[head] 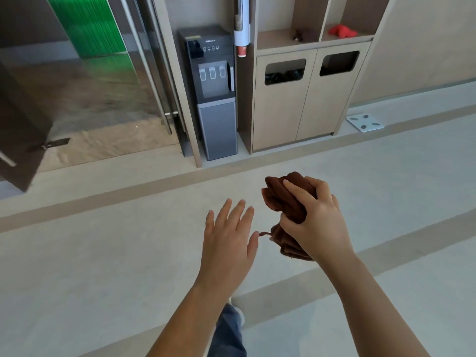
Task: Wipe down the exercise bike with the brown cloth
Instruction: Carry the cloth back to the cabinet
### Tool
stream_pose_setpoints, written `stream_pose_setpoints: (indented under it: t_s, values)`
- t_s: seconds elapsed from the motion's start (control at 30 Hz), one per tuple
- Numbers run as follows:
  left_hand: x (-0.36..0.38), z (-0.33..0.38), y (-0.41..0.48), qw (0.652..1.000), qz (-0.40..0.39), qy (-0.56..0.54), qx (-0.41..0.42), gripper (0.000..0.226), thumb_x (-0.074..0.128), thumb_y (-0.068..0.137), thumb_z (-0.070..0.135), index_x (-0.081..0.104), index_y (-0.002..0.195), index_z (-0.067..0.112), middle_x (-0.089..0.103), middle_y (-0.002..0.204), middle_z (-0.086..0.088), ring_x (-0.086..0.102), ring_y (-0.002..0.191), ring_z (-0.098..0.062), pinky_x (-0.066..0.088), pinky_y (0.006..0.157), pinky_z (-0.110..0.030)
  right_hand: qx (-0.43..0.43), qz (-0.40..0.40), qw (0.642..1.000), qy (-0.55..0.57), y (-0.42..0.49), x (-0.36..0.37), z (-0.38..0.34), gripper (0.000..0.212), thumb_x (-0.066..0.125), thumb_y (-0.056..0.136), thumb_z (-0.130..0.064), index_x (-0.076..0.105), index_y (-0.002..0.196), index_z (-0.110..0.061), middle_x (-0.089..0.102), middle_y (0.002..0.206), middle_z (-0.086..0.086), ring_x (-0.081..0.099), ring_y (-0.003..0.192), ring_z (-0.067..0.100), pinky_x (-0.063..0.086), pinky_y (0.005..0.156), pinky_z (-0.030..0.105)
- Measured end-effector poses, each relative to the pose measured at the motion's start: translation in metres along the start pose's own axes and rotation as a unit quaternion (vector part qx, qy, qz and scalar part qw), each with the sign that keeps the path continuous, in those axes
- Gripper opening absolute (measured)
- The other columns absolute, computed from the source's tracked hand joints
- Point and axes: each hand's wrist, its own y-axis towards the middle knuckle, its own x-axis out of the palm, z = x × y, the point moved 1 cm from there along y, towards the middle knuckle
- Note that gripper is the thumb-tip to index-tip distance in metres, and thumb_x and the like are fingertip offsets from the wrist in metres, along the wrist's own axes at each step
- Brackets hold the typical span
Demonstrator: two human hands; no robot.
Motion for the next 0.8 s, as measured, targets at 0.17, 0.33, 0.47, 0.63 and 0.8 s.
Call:
stream_pose_setpoints:
  t_s: [0.17, 0.33, 0.47, 0.63, 0.8]
  values:
    - [0.010, -0.051, 0.131, 1.000, 0.019, -0.020, -0.006, 0.066, 0.010, 0.084, 0.052, 0.026, 0.142, 0.026, 0.019, 0.153, 0.002, 0.007, 0.141, -0.020, -0.007, 0.109, -0.041, -0.013, 0.004, 1.000, -0.009, 0.127, 0.046, 0.000, 0.058, 0.068, 0.073, -0.019, 0.052, 0.128, -0.031, 0.042, 0.135, 0.005, 0.047, 0.108, 0.032, 0.044, 0.083, 0.034]
    - [-0.006, -0.098, 0.266, 0.998, 0.047, -0.032, -0.011, 0.060, 0.016, 0.088, 0.050, 0.023, 0.143, 0.027, 0.015, 0.154, 0.003, 0.004, 0.141, -0.019, -0.011, 0.107, -0.038, -0.017, 0.007, 1.000, -0.015, 0.262, 0.078, -0.010, 0.058, 0.068, 0.075, -0.022, 0.049, 0.129, -0.033, 0.041, 0.135, 0.003, 0.046, 0.112, 0.029, 0.043, 0.087, 0.032]
    - [-0.024, -0.123, 0.351, 0.996, 0.059, -0.062, 0.002, 0.065, 0.012, 0.084, 0.047, 0.030, 0.141, 0.021, 0.023, 0.151, -0.001, 0.009, 0.141, -0.021, 0.000, 0.112, -0.043, -0.014, 0.009, 0.998, 0.053, 0.351, 0.098, -0.010, 0.058, 0.069, 0.074, -0.020, 0.051, 0.127, -0.035, 0.044, 0.131, 0.000, 0.050, 0.111, 0.026, 0.048, 0.092, 0.037]
    - [-0.027, -0.145, 0.458, 0.990, 0.114, -0.076, 0.026, 0.044, 0.052, 0.091, 0.026, 0.047, 0.131, 0.010, 0.042, 0.141, -0.011, 0.029, 0.135, -0.031, 0.015, 0.109, -0.051, -0.023, -0.001, 0.996, 0.089, 0.457, 0.124, 0.004, 0.057, 0.070, 0.074, -0.019, 0.052, 0.127, -0.033, 0.044, 0.129, -0.003, 0.050, 0.111, 0.018, 0.043, 0.090, 0.024]
    - [-0.025, -0.163, 0.589, 0.981, 0.183, -0.050, 0.033, 0.042, 0.060, 0.086, 0.020, 0.053, 0.125, 0.007, 0.050, 0.133, -0.014, 0.037, 0.130, -0.034, 0.024, 0.104, -0.056, -0.074, 0.006, 0.987, 0.141, 0.588, 0.144, 0.023, 0.057, 0.070, 0.074, -0.015, 0.052, 0.125, -0.034, 0.042, 0.122, -0.011, 0.047, 0.106, 0.005, 0.041, 0.091, 0.020]
